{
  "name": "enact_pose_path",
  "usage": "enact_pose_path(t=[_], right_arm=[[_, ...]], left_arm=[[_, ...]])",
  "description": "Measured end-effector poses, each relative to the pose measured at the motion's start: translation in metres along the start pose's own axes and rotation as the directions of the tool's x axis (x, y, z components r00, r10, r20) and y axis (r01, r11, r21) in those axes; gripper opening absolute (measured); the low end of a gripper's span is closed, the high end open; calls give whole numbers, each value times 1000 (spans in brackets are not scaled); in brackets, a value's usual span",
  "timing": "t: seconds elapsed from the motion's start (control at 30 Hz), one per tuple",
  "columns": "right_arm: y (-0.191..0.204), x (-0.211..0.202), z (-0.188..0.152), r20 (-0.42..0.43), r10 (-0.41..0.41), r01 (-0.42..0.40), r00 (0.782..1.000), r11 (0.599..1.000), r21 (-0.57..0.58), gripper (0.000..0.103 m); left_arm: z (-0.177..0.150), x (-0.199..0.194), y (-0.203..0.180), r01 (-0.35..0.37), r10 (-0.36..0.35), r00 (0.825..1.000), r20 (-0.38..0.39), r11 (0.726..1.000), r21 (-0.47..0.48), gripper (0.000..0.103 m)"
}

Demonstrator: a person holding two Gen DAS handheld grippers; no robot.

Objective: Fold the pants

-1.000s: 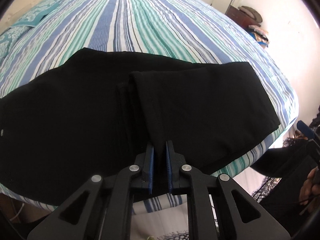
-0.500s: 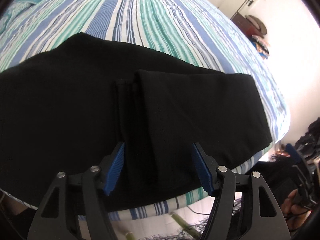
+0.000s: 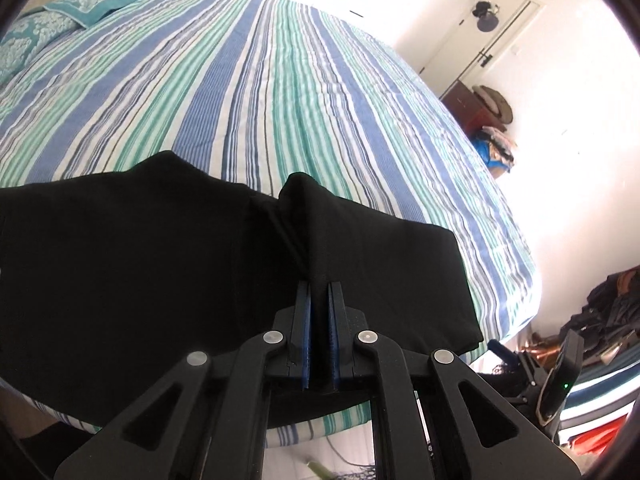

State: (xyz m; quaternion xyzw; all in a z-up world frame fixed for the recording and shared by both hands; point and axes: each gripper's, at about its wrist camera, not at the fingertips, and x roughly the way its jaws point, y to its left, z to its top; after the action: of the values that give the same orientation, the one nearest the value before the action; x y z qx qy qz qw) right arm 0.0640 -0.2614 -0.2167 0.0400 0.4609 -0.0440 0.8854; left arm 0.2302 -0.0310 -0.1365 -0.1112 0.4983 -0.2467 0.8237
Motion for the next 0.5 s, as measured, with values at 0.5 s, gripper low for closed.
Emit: enact_pose_path(t=[0.5], right_arm=[[-18,18,3,57,-247,243,967,967,70,89]], left_arm=[[-24,24,18,-106,108,994,-31,993,59,6]])
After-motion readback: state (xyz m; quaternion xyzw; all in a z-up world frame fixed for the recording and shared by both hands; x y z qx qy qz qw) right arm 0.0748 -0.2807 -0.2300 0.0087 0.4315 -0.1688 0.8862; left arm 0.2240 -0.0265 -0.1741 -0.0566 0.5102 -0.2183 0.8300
